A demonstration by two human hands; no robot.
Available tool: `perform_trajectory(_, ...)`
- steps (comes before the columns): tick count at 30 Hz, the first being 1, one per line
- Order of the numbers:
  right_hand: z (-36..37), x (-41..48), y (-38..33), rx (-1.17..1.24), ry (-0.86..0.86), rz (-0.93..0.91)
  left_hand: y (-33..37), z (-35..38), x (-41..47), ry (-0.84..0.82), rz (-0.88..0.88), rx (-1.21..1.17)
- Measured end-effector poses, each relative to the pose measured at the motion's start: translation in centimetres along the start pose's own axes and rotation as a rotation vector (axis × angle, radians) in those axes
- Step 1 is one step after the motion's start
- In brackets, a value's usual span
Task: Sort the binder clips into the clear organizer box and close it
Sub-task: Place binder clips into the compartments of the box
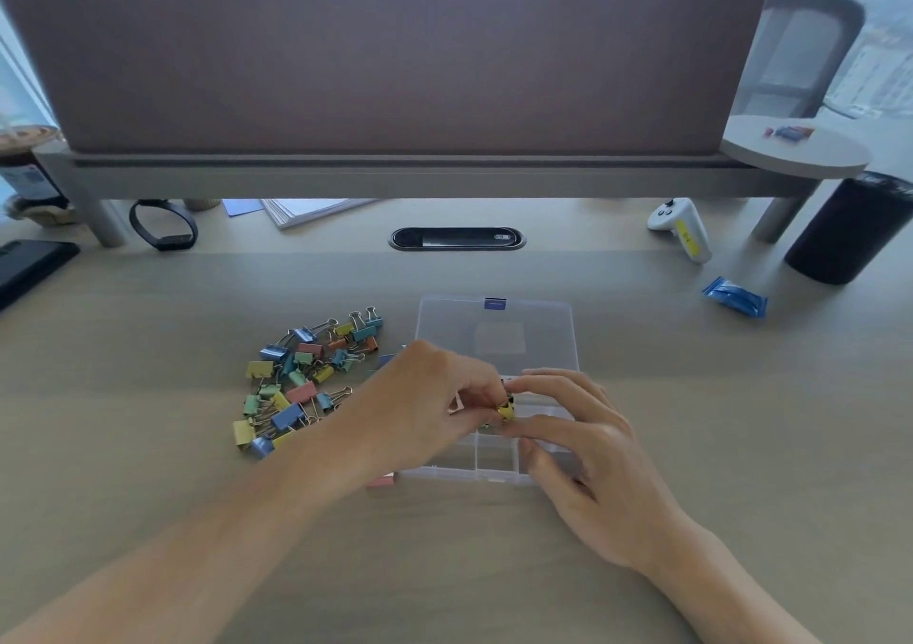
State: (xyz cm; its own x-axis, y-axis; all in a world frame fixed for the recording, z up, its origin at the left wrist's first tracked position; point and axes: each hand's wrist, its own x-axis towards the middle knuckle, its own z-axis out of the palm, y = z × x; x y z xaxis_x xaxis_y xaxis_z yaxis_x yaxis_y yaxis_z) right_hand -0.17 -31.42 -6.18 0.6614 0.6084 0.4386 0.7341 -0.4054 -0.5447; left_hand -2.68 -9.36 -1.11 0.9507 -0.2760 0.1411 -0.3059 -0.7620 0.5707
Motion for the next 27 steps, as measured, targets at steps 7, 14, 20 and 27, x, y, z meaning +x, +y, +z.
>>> perform_trajectory(7,0.0,-0.1,-0.3,0.005,0.007,-0.018,0.7,0.5,-0.4,0.006,0.173,0.314)
perform_trajectory(14,0.0,-0.1,-0.2,-0.003,0.031,-0.038,0.3,0.7,-0.7,0.057,0.179,0.309)
perform_trajectory(20,0.4,-0.1,0.2,-0.034,0.064,-0.077,-0.1,0.8,-0.6,0.077,0.184,0.339)
perform_trajectory(27,0.6,-0.2,0.2,-0.11,0.109,-0.152,-0.3,0.9,-0.9,0.121,0.194,0.348)
